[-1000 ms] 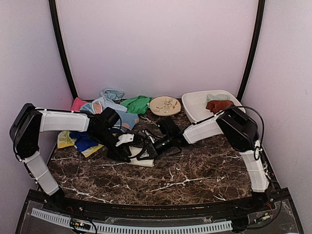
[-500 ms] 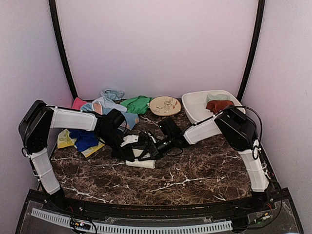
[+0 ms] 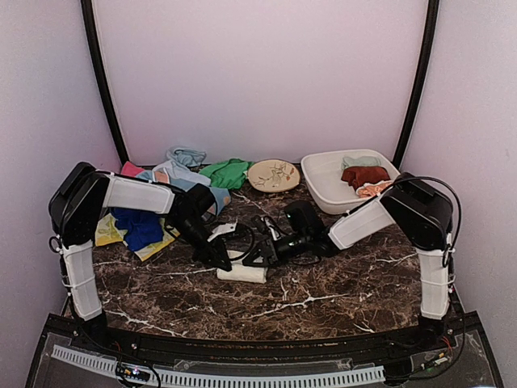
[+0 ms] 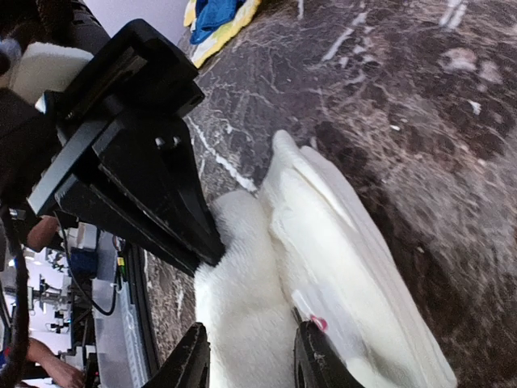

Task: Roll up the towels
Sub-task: Roll the towel at the center of the board.

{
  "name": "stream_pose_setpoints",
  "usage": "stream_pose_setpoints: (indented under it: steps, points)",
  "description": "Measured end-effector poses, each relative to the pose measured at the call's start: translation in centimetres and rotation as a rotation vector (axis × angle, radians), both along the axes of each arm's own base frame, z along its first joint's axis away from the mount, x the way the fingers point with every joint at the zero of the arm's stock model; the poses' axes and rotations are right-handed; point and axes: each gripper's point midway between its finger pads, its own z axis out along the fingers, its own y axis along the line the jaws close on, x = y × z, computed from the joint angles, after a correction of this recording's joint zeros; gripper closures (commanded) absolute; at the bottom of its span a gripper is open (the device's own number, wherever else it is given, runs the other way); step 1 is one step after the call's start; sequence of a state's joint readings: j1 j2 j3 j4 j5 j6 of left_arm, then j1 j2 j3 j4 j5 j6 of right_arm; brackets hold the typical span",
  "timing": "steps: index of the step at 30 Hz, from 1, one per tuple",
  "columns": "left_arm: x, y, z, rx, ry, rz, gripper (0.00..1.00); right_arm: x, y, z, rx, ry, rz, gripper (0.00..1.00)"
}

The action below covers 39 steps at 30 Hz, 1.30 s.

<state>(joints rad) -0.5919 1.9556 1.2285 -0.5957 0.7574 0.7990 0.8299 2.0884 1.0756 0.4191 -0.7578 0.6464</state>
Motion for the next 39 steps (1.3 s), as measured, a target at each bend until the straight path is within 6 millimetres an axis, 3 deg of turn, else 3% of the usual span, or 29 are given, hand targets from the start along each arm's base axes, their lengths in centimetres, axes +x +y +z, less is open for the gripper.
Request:
stream_pose_setpoints:
  steps: [7, 8, 9, 10, 16, 18, 21, 25, 30, 35, 39]
  points:
    - [-0.1, -0.4, 0.0, 0.009, 0.079, 0.004, 0.97, 0.3, -4.2, -0.1, -0.111, -0.182, -0.101, 0.49]
    - [-0.1, -0.4, 0.0, 0.013, 0.088, 0.007, 0.97, 0.2, -4.9, 0.2, -0.133, -0.222, -0.115, 0.40]
    - [-0.1, -0.5, 0.0, 0.018, 0.100, 0.010, 0.97, 0.2, -5.5, 0.7, -0.152, -0.269, -0.132, 0.06]
    - [-0.1, -0.5, 0.0, 0.021, 0.112, 0.012, 0.97, 0.3, -6.0, 1.3, -0.165, -0.322, -0.152, 0.01]
    - [0.2, -0.6, -0.1, 0.047, 0.191, 0.031, 0.98, -2.3, -6.4, 5.4, -0.254, -0.773, -0.194, 0.00]
    - [0.3, -0.6, -0.1, 0.057, 0.219, 0.038, 0.98, -2.8, -6.5, 6.1, -0.282, -0.852, -0.212, 0.00]
    - [0.4, -0.7, -0.2, 0.074, 0.253, 0.044, 0.98, -0.7, -8.7, 5.5, -0.328, -0.870, -0.298, 0.00]
    - [0.4, -0.6, -0.2, 0.088, 0.288, 0.050, 0.98, 0.9, -13.2, 2.4, -0.486, -0.900, -0.374, 0.00]
    - [0.5, -0.6, -0.1, 0.109, 0.316, 0.053, 0.98, -1.5, -11.0, 2.9, -0.500, -1.064, -0.238, 0.07]
    - [0.7, -0.6, -0.1, 0.138, 0.355, 0.057, 0.98, -2.1, -8.4, 3.7, -0.492, -1.168, -0.135, 0.14]
    - [0.9, -0.6, -0.1, 0.151, 0.389, 0.064, 0.98, -3.3, -5.1, 2.8, -0.514, -1.250, -0.002, 0.18]
